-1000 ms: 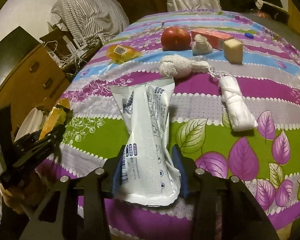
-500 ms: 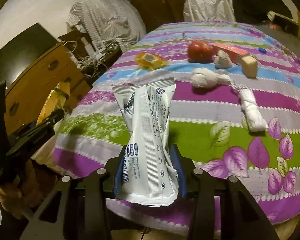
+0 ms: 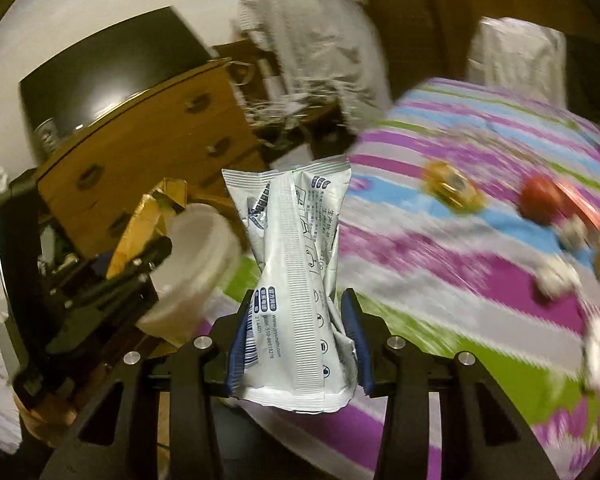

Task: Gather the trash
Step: 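Carry both packets over the white bucket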

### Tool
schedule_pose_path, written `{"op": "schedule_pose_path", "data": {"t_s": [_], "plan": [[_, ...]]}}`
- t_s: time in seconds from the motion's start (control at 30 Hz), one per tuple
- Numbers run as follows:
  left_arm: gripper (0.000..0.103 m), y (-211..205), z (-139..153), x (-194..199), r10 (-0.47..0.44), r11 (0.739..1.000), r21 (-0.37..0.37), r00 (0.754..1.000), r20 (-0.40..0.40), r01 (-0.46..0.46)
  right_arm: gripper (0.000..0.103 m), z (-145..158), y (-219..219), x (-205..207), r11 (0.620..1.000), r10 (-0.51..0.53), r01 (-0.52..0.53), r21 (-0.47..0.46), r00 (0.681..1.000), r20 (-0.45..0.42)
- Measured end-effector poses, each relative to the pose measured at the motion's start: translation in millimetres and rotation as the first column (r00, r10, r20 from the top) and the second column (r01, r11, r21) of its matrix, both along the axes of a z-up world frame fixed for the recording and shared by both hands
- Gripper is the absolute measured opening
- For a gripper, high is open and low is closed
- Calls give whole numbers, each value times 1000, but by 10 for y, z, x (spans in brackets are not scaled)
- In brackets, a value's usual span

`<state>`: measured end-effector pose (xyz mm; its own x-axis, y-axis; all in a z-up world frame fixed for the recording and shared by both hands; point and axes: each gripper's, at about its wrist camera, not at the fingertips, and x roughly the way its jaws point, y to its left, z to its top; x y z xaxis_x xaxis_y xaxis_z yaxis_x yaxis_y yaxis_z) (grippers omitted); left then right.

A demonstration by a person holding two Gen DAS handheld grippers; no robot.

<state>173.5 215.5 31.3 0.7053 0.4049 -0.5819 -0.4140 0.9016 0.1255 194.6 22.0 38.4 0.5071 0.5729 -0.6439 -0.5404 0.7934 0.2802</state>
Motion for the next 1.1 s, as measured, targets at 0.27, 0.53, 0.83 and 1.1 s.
{"op": "schedule_pose_path", "data": {"t_s": [0.27, 0.53, 0.83, 1.1], "plan": [[42, 798, 123, -5, 130, 991, 19, 992, -3, -130, 44, 376, 1301, 311, 981, 188, -188, -50, 982, -2], [42, 1358, 58, -34, 201, 980, -5, 979, -43, -201, 44, 390, 2200, 539, 955, 278, -280, -94, 960, -42], [42, 1611, -118, -1, 212, 976, -43, 974, -84, -216, 44, 265, 2663, 635, 936, 314, -320, -148, 947, -63], [43, 1704, -201, 27, 209, 975, -55, 973, -98, -215, 44, 157, 2682, 625, 931, 317, -325, -164, 946, -74]]}}
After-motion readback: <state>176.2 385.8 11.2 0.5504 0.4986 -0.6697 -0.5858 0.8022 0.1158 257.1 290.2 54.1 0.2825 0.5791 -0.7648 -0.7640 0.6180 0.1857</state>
